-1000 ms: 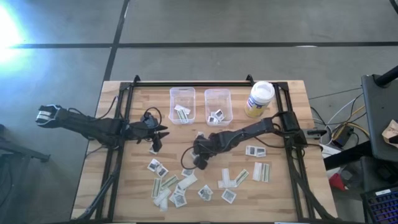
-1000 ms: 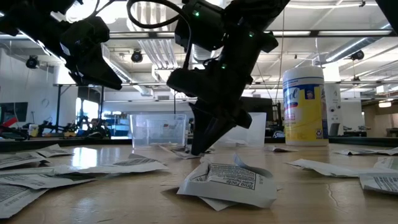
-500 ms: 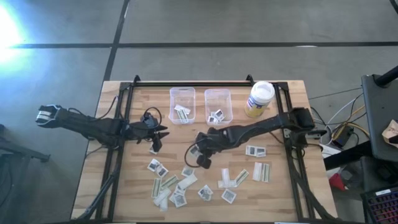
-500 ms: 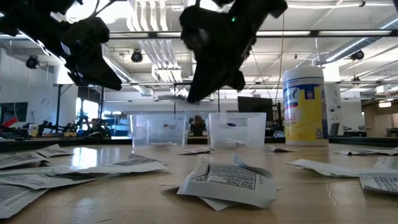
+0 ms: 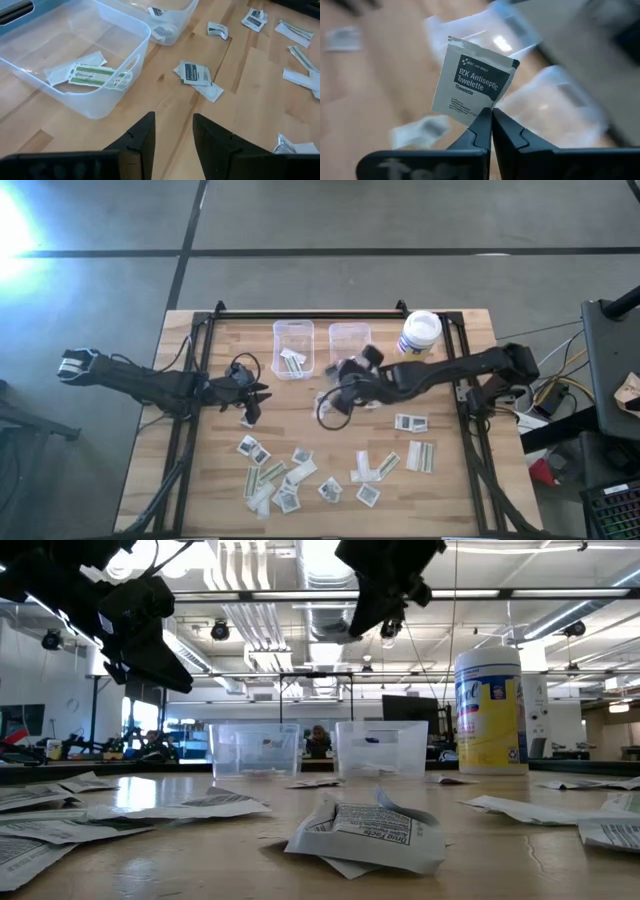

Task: Pick & Place First Aid Supplies
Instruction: Put the gray towelette pack into the right transparent bin

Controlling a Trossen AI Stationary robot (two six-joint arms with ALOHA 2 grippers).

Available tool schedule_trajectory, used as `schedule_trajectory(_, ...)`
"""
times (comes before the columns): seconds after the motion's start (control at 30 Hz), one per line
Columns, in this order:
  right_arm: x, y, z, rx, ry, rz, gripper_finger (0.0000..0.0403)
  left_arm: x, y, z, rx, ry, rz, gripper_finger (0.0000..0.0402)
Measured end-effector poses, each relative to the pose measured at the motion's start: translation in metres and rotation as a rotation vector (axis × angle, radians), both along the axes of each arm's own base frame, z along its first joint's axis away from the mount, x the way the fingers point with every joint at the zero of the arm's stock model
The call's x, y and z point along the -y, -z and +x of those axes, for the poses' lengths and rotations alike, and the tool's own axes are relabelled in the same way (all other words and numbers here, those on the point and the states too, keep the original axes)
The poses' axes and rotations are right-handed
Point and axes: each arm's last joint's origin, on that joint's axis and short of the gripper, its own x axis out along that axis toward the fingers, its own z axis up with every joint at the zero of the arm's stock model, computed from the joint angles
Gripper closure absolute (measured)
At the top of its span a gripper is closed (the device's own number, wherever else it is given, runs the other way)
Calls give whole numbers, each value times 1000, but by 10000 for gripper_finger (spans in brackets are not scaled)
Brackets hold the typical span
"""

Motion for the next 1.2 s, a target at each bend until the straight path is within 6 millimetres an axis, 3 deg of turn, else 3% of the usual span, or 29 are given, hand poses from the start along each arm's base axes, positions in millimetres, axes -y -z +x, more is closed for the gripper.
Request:
schedule_trajectory(0.2,21,-5,-7,-8,185,-243,394,0,0,0,1,0,-2,278)
schedule_trajectory(0.4,49,10,-11,-60,295,-288,394,0,0,0,2,0,-2,278)
schedule_trajectory(0.6,79,27,-17,-79,311,-81,394,0,0,0,-1,4,5,278)
schedule_trajectory(0.97,121,39,-27,-64,305,253,394,0,0,0,-1,6,7,278)
schedule_trajectory(1.2,124,50,-32,-67,298,403,394,0,0,0,-1,6,7,278)
